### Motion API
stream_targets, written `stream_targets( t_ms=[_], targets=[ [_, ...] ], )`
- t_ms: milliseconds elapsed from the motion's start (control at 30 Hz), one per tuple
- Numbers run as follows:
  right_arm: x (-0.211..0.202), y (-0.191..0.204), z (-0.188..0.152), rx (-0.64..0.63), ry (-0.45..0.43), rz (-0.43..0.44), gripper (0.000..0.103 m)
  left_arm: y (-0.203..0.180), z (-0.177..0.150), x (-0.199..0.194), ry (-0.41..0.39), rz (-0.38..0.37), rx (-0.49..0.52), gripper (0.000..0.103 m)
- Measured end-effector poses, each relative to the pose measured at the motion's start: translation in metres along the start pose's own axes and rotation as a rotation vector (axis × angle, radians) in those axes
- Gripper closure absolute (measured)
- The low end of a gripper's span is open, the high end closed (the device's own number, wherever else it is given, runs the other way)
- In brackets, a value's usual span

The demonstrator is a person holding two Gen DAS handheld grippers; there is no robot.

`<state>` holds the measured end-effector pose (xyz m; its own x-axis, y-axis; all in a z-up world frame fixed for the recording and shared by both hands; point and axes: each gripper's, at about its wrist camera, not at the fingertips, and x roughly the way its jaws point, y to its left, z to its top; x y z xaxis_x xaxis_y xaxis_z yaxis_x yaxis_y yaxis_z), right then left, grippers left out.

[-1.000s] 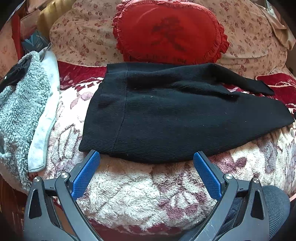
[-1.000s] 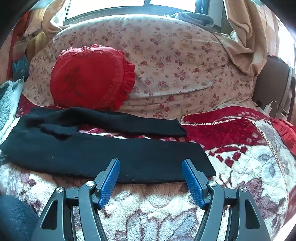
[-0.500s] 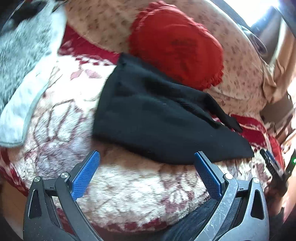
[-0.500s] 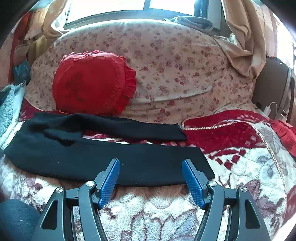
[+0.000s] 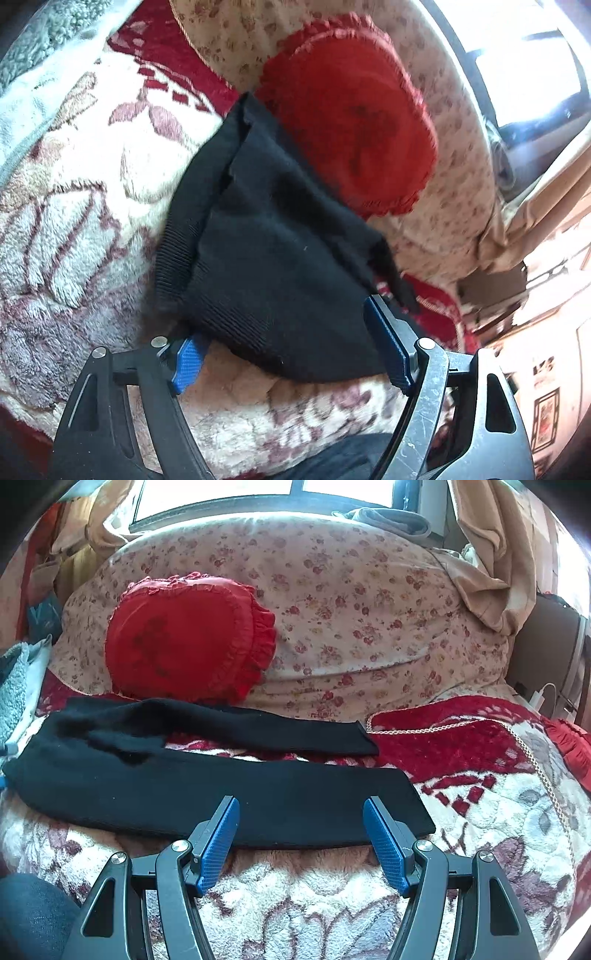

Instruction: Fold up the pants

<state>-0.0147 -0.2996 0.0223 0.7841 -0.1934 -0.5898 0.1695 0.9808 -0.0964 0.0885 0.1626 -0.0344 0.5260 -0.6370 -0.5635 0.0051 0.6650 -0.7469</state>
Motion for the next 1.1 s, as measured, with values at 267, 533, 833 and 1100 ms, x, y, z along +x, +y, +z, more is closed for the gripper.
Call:
stream_targets(
  t_ms=[267, 533, 833, 1100],
  targets=[
    [0.011, -0.060, -0.005, 0.327, 0.047, 0.092, 0.035, 0.007, -0.005, 0.007, -0.002, 0.220, 0.010, 0.081],
    [0.045, -0.179, -0.061, 1.081, 0.048, 0.351, 0.043, -0.012, -0.012, 0.006, -0.042, 0.308, 0.164, 0.085],
    [0.077, -0.187, -0.066, 1.181, 0.152, 0.376, 0.051, -0.012, -0.018, 0.008, -0.074, 0.346, 0.136, 0.086],
    [0.097, -0.188, -0.067, 1.138, 0.179, 0.394, 0.099, -0.020, -0.010, -0.010, -0.088, 0.318, 0.104, 0.099]
  ],
)
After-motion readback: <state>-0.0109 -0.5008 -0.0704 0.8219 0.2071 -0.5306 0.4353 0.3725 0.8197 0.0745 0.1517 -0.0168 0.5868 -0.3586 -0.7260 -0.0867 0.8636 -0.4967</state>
